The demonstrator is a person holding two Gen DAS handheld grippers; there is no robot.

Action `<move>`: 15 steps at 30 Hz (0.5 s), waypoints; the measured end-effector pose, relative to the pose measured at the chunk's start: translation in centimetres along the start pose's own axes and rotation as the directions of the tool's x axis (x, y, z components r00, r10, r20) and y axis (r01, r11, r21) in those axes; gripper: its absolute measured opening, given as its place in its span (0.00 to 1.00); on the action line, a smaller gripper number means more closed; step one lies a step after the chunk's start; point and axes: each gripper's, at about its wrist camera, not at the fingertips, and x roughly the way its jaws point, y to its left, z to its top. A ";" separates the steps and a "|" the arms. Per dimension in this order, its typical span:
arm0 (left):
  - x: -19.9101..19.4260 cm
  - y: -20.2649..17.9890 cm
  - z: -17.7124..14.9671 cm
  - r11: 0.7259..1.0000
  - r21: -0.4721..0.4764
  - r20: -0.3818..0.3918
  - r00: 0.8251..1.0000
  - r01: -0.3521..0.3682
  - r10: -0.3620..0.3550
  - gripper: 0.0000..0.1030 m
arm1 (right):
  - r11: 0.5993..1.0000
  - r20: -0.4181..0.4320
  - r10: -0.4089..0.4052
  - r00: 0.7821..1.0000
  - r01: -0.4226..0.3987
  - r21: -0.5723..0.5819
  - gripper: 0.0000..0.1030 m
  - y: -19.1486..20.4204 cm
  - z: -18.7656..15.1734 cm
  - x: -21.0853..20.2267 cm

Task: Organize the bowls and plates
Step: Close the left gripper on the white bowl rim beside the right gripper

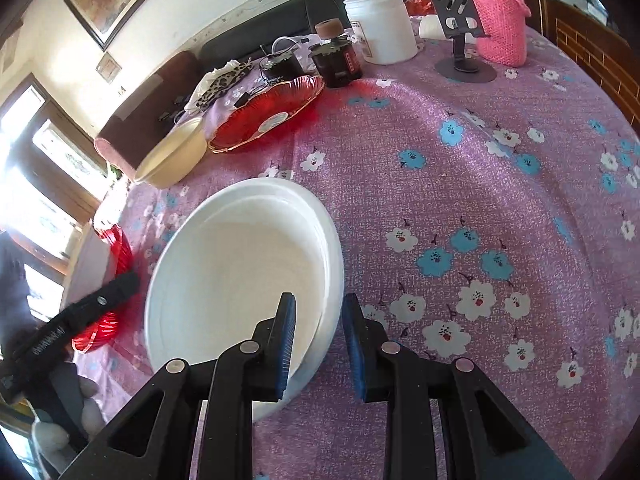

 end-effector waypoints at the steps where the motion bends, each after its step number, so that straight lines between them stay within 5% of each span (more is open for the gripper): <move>1: 0.0 0.1 0.1 1.000 -0.005 0.002 1.000 0.001 -0.001 0.83 | 1.000 0.001 -0.007 1.000 0.007 -0.004 0.25 0.1 0.0 0.0; 15: 4.3 -4.7 -0.2 0.992 0.122 -0.109 0.994 0.034 -0.020 0.83 | 1.000 0.007 0.001 1.000 -0.001 -0.011 0.25 0.4 -0.6 -0.1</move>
